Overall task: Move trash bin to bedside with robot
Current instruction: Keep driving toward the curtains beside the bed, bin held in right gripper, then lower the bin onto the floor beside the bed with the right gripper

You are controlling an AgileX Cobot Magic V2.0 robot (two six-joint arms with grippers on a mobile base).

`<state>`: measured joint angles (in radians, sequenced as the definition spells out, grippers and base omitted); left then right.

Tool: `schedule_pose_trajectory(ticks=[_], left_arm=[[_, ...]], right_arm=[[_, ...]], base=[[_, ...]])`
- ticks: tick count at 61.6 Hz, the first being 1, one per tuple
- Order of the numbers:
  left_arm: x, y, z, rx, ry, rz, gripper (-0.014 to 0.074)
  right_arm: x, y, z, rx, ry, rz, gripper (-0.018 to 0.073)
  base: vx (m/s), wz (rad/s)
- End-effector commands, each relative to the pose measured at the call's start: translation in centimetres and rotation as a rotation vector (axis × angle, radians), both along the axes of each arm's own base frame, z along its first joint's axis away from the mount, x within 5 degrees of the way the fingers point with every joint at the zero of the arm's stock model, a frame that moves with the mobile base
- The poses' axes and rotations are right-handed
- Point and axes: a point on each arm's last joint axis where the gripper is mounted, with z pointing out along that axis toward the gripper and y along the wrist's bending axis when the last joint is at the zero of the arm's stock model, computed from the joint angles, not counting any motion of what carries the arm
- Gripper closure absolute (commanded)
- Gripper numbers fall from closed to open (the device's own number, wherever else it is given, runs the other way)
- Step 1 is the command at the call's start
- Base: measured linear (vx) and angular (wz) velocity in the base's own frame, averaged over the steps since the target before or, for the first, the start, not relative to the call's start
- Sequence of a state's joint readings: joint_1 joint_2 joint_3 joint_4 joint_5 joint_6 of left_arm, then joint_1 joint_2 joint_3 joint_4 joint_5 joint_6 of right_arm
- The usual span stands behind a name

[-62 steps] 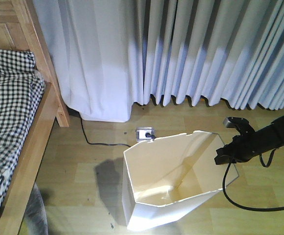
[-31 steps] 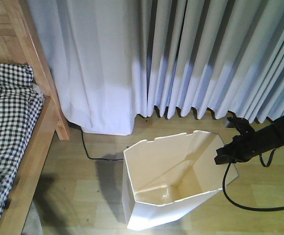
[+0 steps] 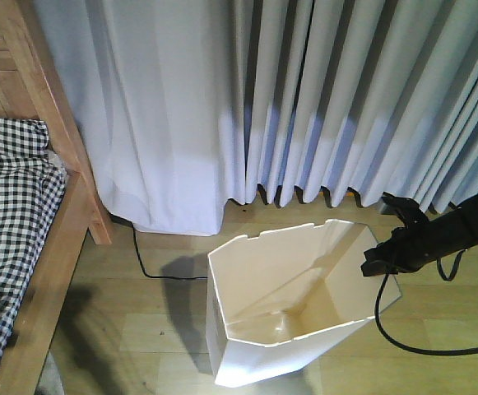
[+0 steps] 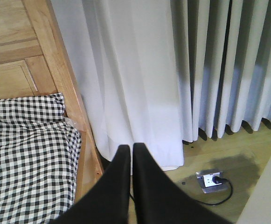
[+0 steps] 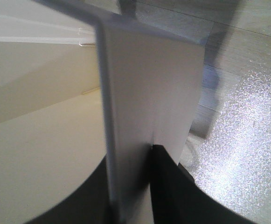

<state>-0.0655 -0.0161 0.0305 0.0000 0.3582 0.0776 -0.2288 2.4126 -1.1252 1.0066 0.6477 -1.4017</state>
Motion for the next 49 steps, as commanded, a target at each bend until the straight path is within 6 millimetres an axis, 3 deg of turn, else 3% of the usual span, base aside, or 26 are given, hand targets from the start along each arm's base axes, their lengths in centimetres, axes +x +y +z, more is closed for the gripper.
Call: schedule_pose_trajectory(ticks=[1,40,49], left_arm=[[0.09,-0.01,0.12,-0.009,-0.071,0.001,0.0603],[0.09,-0.01,0.12,-0.009,-0.071,0.001,0.0603],[0.09,-0.01,0.12,-0.009,-0.071,0.001,0.0603]], right_arm=[[1.05,0.91,3.98,0.173,-0.038,-0.016,0.0562],[1.02,0.93,3.98,0.177,-0.028,-0.029,0.0562],[1.11,0.89,3.1,0.18,-0.023,-0.062,0.0562]], base=[[0.01,-0.01],[0.0,0.0],[0.0,0.0]])
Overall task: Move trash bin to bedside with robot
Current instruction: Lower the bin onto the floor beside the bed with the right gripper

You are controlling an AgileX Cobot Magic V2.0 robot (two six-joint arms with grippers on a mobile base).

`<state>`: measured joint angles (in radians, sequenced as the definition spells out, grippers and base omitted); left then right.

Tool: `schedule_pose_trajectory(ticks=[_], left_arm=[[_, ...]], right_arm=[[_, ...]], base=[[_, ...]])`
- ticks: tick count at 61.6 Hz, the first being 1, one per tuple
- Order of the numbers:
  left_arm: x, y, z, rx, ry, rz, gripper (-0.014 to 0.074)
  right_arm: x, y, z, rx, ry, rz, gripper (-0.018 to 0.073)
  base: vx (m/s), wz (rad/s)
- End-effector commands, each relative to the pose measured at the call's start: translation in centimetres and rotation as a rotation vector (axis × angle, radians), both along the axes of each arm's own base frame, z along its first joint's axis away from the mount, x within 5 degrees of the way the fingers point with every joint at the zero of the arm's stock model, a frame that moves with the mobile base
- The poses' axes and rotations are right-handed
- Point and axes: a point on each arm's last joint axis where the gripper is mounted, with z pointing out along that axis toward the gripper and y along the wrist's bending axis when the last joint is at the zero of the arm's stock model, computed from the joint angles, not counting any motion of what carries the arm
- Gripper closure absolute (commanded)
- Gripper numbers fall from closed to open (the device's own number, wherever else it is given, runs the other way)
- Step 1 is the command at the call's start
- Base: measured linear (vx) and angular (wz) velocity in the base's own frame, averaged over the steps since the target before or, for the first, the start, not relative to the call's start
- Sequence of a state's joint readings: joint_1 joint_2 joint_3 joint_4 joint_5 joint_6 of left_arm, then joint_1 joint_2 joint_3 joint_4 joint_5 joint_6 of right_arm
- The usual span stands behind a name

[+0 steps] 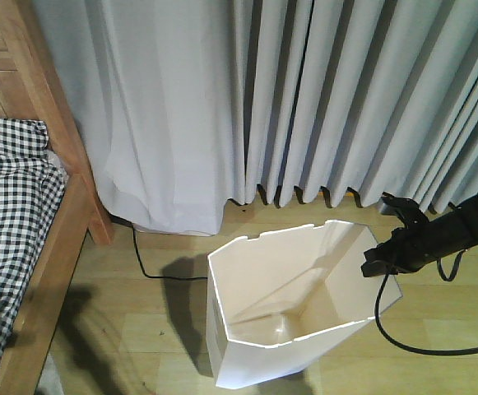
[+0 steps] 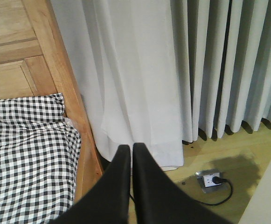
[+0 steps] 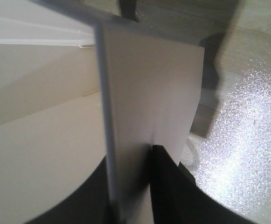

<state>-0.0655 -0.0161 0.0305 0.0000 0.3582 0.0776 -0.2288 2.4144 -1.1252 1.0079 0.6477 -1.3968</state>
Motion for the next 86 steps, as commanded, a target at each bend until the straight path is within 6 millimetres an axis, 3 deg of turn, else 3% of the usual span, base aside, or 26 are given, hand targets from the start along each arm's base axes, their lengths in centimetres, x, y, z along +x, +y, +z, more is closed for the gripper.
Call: schedule_pose_trajectory(ticks=[1,8,37,55,86], left_arm=[[0.1,0.0,0.1,-0.009,-0.071,0.001,0.0603],[0.1,0.0,0.1,-0.009,-0.071,0.001,0.0603],[0.1,0.0,0.1,-0.009,-0.071,0.001,0.0603],[0.1,0.0,0.1,-0.009,-0.071,0.001,0.0603],[0.1,0.0,0.1,-0.009,-0.071,0.001,0.0603]], right_arm=[[1.1,0.8,2.9,0.178,-0.026,-0.07,0.0562],[1.4,0.3,1.5,0.185,-0.02,-0.131,0.0562],[5.8,-0.9,-4.1,0.182,-0.012,-0.212,0.0562],[6.3,-1.0,-8.1,0.195,0.042,-0.267,0.0562],[8.9,1.8,-11.4,0.127,-0.007,-0.244,0.0562]], base=[[0.0,0.0],[0.0,0.0],[0.0,0.0],[0.0,0.0],[0.0,0.0]])
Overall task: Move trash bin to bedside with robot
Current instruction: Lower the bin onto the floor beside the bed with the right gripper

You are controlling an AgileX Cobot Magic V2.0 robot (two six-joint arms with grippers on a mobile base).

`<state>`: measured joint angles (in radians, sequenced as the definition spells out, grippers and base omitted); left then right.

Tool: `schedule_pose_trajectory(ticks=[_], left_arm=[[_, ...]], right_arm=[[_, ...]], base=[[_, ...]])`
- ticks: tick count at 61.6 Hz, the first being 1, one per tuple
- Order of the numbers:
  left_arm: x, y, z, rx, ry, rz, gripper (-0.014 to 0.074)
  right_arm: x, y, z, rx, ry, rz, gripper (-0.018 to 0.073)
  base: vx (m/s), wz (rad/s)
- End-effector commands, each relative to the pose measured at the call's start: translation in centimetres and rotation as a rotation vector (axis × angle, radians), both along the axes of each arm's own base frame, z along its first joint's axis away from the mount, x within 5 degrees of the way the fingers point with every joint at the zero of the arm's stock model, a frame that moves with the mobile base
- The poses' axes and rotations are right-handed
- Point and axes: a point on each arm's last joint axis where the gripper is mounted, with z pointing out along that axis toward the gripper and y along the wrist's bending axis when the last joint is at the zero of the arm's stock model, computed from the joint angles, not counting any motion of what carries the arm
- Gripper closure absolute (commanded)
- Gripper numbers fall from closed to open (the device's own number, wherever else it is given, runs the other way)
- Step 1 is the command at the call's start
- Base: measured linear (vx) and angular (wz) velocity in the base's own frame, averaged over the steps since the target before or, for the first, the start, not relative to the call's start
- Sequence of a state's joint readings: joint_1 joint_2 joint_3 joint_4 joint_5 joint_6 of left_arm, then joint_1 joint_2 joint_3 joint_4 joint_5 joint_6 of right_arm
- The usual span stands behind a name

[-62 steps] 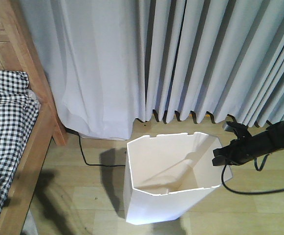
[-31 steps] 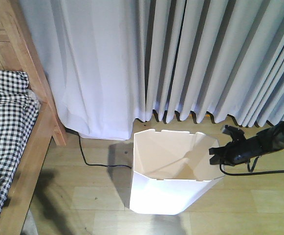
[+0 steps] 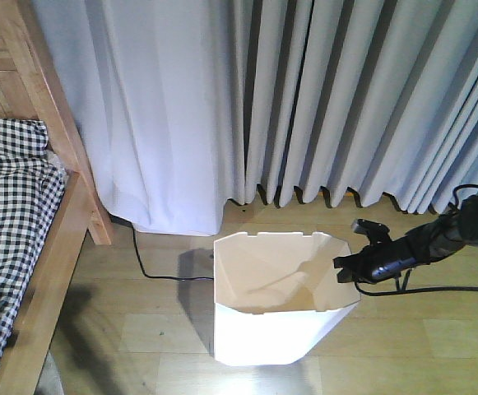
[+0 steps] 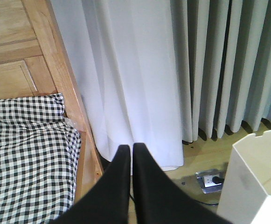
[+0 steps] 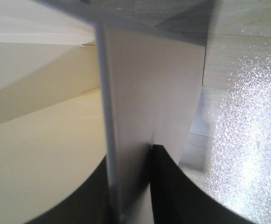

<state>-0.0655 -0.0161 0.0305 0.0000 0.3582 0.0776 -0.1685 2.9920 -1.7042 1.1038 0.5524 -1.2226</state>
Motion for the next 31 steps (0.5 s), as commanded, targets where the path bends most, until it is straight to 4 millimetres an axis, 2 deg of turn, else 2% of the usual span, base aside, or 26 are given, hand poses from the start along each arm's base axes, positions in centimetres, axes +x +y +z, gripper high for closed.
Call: schedule_pose_trajectory(ticks=[1,11,31], left_arm=[[0.1,0.0,0.1,-0.009,-0.071,0.001,0.0603],[0.1,0.0,0.1,-0.009,-0.071,0.001,0.0603],[0.1,0.0,0.1,-0.009,-0.071,0.001,0.0603]], right_arm=[[3.1,1.1,4.1,0.145,-0.067,-0.033,0.0562],[3.8,1.3,3.5,0.133,-0.088,-0.053,0.0559],[3.6,1.3,1.3,0.143,-0.079,-0.089,0.0524]], base=[[0.0,0.0],[0.0,0.0],[0.0,0.0]])
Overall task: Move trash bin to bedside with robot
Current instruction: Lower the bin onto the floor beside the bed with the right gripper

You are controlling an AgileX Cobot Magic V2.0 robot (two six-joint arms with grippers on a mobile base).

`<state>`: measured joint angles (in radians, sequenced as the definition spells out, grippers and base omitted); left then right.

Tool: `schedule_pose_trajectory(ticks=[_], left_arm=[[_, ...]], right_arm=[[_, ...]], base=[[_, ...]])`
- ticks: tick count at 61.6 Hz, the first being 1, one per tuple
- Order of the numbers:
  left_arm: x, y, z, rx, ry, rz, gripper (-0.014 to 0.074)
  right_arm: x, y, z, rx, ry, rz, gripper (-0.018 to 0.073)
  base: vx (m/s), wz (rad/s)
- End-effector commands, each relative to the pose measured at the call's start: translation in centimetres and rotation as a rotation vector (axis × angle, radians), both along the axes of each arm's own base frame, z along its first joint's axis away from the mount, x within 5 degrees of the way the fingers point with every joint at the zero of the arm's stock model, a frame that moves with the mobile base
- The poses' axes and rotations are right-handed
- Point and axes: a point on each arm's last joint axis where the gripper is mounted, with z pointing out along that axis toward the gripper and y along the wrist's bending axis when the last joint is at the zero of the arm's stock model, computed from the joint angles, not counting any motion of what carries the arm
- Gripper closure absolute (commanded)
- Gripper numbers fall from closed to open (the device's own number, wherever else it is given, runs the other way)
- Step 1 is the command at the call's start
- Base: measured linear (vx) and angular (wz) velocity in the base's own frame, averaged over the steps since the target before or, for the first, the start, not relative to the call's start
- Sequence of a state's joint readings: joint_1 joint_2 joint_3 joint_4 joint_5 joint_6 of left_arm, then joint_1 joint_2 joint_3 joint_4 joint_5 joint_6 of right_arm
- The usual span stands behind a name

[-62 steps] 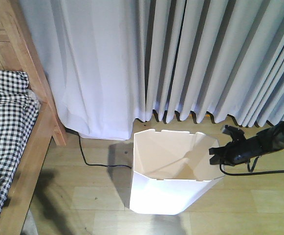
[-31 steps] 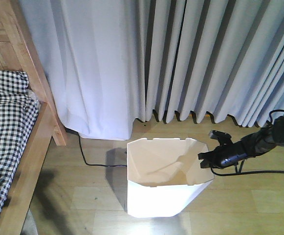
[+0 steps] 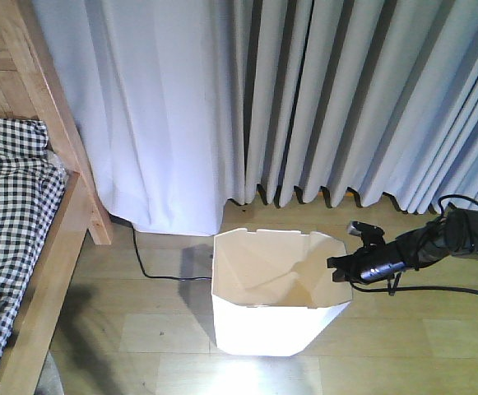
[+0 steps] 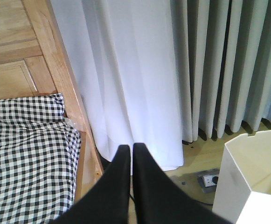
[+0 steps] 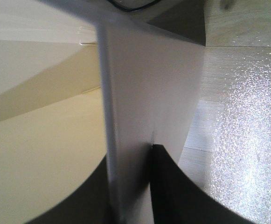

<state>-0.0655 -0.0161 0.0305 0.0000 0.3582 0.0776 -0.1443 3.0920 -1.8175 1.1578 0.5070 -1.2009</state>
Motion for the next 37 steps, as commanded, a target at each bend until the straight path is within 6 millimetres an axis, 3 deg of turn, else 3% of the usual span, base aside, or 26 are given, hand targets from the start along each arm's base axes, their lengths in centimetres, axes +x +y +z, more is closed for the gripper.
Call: schedule_pose_trajectory(ticks=[1,21,37], left_arm=[[0.1,0.0,0.1,-0.009,-0.071,0.001,0.0603],[0.1,0.0,0.1,-0.009,-0.071,0.001,0.0603],[0.1,0.0,0.1,-0.009,-0.071,0.001,0.0603]], right_arm=[[2.9,0.6,3.9,0.161,-0.063,-0.027,0.0522],[2.5,0.7,2.5,0.161,-0.054,-0.027,0.0471],[2.5,0.5,2.4,0.141,-0.058,-0.029,0.0377]], base=[[0.0,0.0],[0.0,0.0],[0.0,0.0]])
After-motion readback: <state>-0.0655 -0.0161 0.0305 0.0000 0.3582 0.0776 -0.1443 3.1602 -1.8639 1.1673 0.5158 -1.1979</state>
